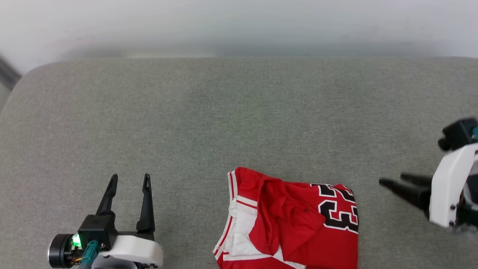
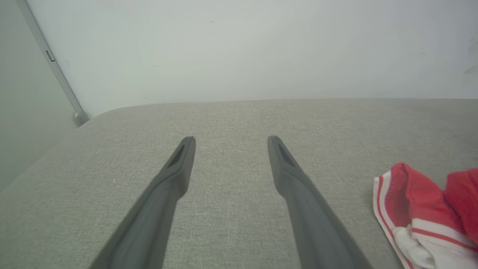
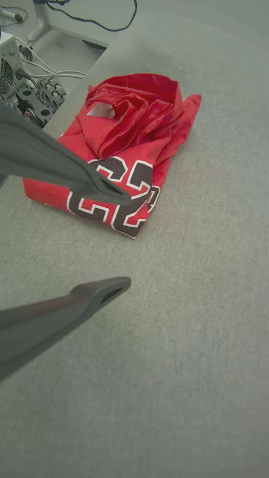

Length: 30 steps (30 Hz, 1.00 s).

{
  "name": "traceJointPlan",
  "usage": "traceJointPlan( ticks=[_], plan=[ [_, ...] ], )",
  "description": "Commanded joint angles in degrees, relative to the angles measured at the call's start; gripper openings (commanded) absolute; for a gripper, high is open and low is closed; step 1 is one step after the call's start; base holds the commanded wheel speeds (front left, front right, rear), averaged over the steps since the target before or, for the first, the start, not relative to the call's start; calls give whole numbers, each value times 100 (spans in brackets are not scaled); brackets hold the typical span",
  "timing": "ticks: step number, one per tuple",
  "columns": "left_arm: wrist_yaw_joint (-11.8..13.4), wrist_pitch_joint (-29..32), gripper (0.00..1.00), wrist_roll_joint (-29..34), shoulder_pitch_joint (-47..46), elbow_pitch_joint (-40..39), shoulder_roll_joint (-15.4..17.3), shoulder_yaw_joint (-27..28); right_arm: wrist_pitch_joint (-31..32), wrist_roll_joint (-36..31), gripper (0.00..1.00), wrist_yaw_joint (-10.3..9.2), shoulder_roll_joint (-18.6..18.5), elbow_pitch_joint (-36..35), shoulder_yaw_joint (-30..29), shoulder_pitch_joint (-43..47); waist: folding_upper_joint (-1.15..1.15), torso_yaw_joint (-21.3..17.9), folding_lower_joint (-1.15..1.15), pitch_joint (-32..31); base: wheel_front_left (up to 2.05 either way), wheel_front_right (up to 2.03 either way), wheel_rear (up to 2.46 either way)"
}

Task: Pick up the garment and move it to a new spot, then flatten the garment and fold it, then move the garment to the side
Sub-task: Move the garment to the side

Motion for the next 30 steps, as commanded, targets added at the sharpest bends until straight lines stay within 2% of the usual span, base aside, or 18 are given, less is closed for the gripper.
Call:
traceJointPlan(
  ticks=[1,5,10,16,23,24,25,30],
  plan=[
    [-25,-13,100,-24,-84,-12,-6,-15,113,88,100,-2,38,40,19,159,0,77,0,99,0,0,0],
    [-19,-14,100,-32,-207,-24,-7,-57,296,374,100,-2,177,126,104,547,0,181,0,278,0,0,0],
    [-36,-13,100,-16,-352,-27,-6,-99,108,535,100,-2,489,317,281,773,0,316,0,503,0,0,0],
    [-17,-13,100,-25,-483,-20,-6,-157,-164,448,100,-4,751,774,757,829,0,434,0,700,0,0,0],
    [23,-14,100,-87,-564,21,-6,-246,-538,236,100,-10,737,1291,1452,851,0,531,0,770,0,0,0],
    [35,-13,100,-98,-559,28,-6,-257,-625,198,40,-13,708,1307,1537,835,0,541,0,768,0,0,0],
    [51,-14,100,-107,-561,31,-6,-262,-690,208,0,-15,678,1324,1615,810,0,546,0,760,0,0,0],
    [89,-14,100,-137,-436,55,-6,-258,-1099,323,0,-8,406,1169,1779,481,0,494,0,612,0,0,0]
  ],
)
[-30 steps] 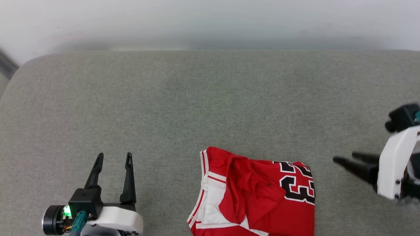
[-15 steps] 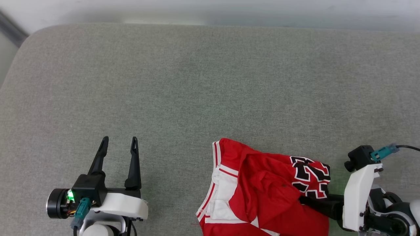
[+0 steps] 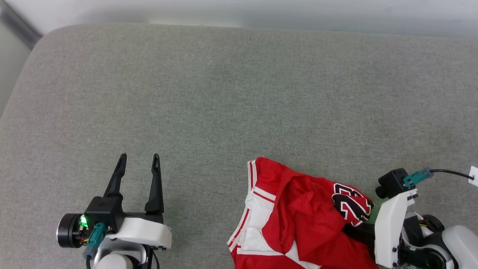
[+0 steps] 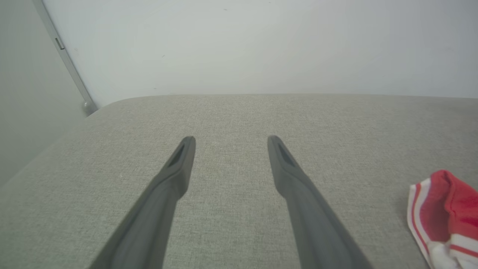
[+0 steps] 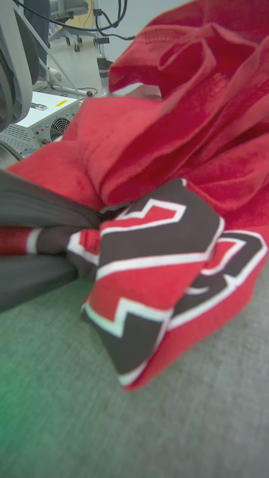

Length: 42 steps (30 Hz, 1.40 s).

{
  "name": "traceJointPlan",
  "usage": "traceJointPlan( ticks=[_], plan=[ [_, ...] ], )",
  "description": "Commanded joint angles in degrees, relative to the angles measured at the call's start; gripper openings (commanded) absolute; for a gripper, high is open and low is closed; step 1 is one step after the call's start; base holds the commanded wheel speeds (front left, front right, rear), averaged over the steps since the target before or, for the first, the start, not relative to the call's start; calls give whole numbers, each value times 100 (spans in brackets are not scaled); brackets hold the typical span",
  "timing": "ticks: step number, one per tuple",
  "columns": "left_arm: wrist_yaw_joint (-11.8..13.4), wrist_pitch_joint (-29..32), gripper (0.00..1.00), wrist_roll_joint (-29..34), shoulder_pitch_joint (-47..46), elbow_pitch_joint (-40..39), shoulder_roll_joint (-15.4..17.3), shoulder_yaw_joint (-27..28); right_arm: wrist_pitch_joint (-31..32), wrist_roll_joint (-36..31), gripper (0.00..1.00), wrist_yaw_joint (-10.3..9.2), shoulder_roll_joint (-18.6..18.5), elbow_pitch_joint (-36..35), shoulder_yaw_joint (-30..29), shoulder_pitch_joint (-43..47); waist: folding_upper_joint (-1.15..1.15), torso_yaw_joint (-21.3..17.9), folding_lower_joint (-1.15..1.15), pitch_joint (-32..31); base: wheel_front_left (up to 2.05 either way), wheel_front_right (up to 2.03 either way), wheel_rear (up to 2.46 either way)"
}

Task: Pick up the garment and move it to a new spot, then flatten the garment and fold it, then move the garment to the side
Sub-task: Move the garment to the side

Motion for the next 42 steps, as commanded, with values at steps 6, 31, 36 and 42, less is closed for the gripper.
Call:
traceJointPlan(
  ticks=[6,31,36,42],
  plan=[
    [34,-13,100,-29,201,-43,-7,48,-381,-85,0,-10,-472,-430,374,-485,0,-276,0,-290,0,0,0],
    [-92,-13,100,178,43,-470,67,385,-399,-600,0,-10,-2206,-1074,106,-1889,0,-2381,0,335,0,0,0],
    [-159,-13,100,253,-108,-570,165,417,-617,-969,0,-10,-2296,-217,-259,-2063,0,-2378,0,705,0,0,0],
    [-222,-13,100,290,-320,-702,256,426,-965,-1430,0,-10,-2185,962,-716,-2390,0,-2246,0,1157,0,0,0]
  ],
)
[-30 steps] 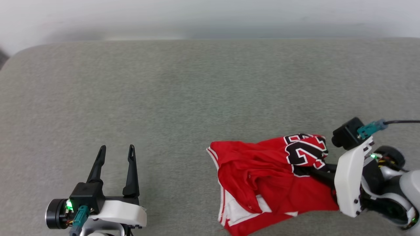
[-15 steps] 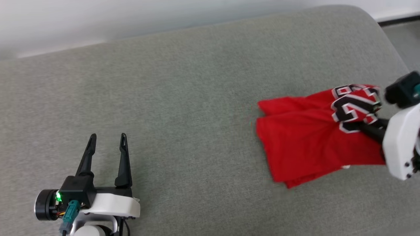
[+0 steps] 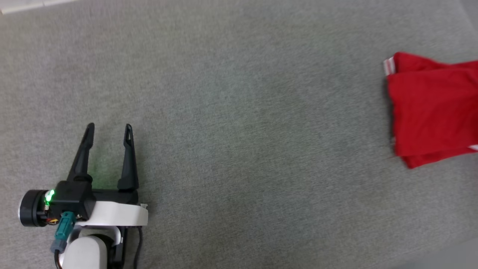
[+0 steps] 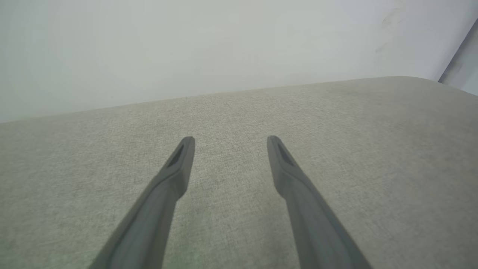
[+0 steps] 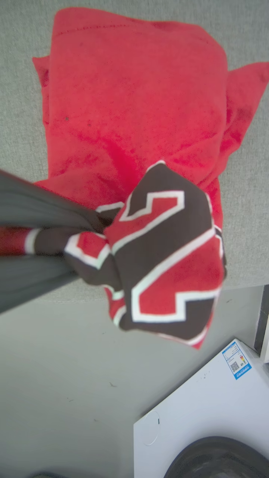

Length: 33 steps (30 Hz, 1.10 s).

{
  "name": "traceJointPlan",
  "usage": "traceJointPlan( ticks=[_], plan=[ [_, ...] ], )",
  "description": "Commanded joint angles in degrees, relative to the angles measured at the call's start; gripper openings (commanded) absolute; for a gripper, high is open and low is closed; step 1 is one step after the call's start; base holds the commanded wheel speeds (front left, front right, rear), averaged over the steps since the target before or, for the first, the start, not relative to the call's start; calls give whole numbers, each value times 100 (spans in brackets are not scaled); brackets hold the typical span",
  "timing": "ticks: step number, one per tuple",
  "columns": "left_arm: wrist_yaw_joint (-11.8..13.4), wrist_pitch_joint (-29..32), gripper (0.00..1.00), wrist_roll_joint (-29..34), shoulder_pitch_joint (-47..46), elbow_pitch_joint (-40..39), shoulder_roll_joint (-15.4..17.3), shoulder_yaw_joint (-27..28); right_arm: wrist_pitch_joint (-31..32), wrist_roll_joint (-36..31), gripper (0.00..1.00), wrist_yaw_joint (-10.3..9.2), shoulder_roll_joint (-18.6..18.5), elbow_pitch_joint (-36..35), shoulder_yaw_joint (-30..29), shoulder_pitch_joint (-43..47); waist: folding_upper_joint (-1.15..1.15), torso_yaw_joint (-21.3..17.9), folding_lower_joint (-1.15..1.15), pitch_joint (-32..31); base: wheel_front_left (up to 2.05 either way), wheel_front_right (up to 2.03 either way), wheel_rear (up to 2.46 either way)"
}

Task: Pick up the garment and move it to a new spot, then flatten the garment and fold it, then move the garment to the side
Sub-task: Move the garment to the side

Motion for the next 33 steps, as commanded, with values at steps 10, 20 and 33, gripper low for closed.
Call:
traceJointPlan(
  ticks=[10,20,33],
  plan=[
    [-30,-11,100,71,-229,-208,168,49,-760,-1206,0,-5,628,1502,-905,-803,0,196,0,700,0,0,0],
    [42,-13,100,-5,-82,-114,71,35,-1226,-1969,100,-5,880,1988,-1269,-873,0,276,0,182,0,0,0],
    [215,-13,100,-190,494,2,-148,-12,-4049,-3696,100,-5,1868,416,-2415,-444,0,619,0,-923,0,0,0]
  ],
)
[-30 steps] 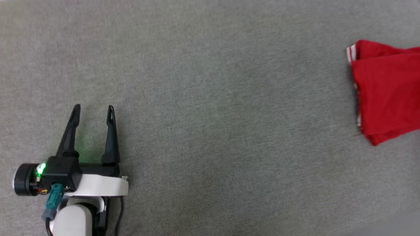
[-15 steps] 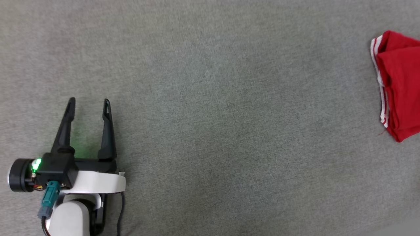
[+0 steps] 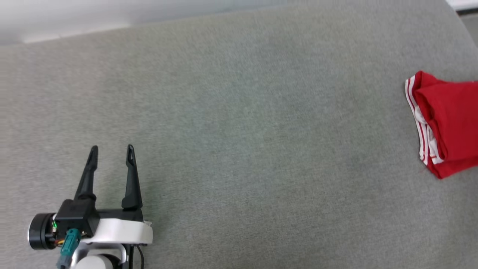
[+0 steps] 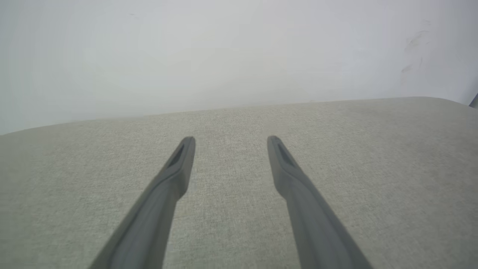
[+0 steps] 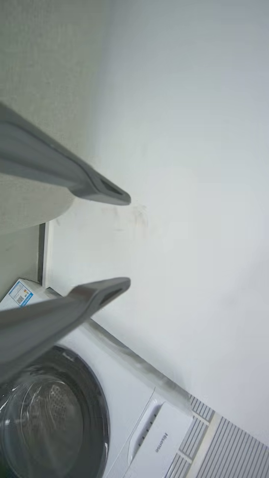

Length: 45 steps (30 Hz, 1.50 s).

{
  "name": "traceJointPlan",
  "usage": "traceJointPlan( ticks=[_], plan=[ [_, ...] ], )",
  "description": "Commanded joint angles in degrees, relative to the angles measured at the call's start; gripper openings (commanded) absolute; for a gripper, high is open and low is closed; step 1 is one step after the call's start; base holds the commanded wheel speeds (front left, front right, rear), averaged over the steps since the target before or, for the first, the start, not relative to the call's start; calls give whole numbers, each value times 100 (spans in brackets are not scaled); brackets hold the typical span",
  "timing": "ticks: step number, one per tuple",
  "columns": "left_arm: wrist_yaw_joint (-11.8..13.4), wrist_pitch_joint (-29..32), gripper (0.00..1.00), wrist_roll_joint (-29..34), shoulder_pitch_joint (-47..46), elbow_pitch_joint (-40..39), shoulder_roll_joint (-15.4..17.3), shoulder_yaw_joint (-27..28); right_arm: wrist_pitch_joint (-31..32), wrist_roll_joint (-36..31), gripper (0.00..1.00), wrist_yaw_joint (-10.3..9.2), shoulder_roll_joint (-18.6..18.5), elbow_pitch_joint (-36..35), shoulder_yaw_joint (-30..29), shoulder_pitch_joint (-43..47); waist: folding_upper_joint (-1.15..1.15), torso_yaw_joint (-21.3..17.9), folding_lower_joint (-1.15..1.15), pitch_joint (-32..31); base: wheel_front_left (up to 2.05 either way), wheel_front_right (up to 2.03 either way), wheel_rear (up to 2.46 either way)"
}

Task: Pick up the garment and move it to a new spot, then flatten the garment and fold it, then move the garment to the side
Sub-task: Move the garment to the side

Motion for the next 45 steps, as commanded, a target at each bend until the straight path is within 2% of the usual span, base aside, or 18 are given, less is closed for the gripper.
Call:
traceJointPlan(
  ticks=[1,6,14,20,32,45],
  plan=[
    [26,-12,100,-40,99,16,-4,-19,-226,-117,100,-6,213,-188,-79,253,0,173,0,-254,0,0,0],
    [75,-13,100,-94,246,35,-41,-43,-633,-293,100,-6,997,-1065,-101,949,0,377,0,-518,0,0,0],
    [95,-13,100,-147,430,125,-65,-115,-685,-166,100,-6,2005,-1916,337,2127,0,663,0,-874,0,0,0],
    [123,-13,100,-121,514,183,-70,-142,-686,-58,100,-6,2391,-2027,506,2775,0,786,0,-1063,0,0,0],
    [200,-13,100,-185,797,304,-73,-194,-687,304,100,-6,2740,-1959,579,3890,0,857,0,-1396,0,0,0],
    [133,-13,100,-173,1084,464,-72,-286,-688,650,100,-5,2776,-2028,429,4530,0,961,0,-1657,0,0,0]
  ],
)
